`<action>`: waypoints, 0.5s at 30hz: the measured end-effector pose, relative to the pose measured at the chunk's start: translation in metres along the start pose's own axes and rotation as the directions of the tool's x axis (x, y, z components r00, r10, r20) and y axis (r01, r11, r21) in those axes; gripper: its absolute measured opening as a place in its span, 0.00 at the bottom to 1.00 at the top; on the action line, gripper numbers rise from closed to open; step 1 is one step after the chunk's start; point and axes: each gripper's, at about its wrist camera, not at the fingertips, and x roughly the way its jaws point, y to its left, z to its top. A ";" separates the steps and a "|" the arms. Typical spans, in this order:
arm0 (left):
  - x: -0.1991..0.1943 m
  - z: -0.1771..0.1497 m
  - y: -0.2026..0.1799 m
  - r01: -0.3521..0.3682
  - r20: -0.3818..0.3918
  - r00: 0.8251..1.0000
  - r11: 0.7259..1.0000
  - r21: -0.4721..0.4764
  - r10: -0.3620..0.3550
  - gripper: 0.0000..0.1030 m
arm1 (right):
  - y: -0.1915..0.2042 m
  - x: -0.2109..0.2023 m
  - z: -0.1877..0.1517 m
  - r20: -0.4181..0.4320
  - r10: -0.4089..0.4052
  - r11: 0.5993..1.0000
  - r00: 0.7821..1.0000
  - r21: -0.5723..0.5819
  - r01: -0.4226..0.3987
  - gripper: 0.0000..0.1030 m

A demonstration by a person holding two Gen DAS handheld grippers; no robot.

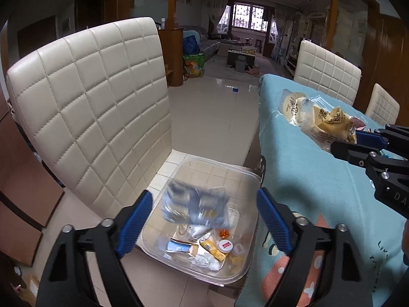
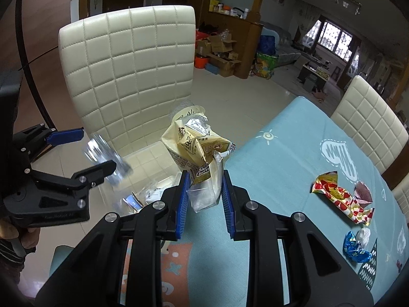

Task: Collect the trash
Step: 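Drop the blister pack into the bin with left while right carries the beige wrapper, then release the beige snack wrapper into the bin with the right gripper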

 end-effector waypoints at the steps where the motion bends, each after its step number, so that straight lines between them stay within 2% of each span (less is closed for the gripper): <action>1: 0.000 -0.001 0.000 -0.003 0.007 1.000 1.000 0.001 0.003 0.87 | 0.001 0.002 0.000 -0.004 0.001 1.000 1.000 -0.001 -0.001 0.28; 3: 0.001 -0.003 0.001 -0.025 0.015 1.000 1.000 0.010 0.025 0.88 | 0.003 0.007 0.001 -0.020 0.011 1.000 1.000 0.000 -0.011 0.28; 6: 0.002 -0.006 0.004 -0.017 0.014 1.000 1.000 0.006 0.017 0.88 | 0.011 0.015 0.002 -0.037 0.019 1.000 0.999 -0.012 -0.019 0.28; 15: -0.004 -0.012 0.021 -0.044 0.022 0.999 0.999 -0.022 0.044 0.88 | 0.028 0.024 0.009 -0.037 0.025 0.999 0.999 -0.040 -0.026 0.28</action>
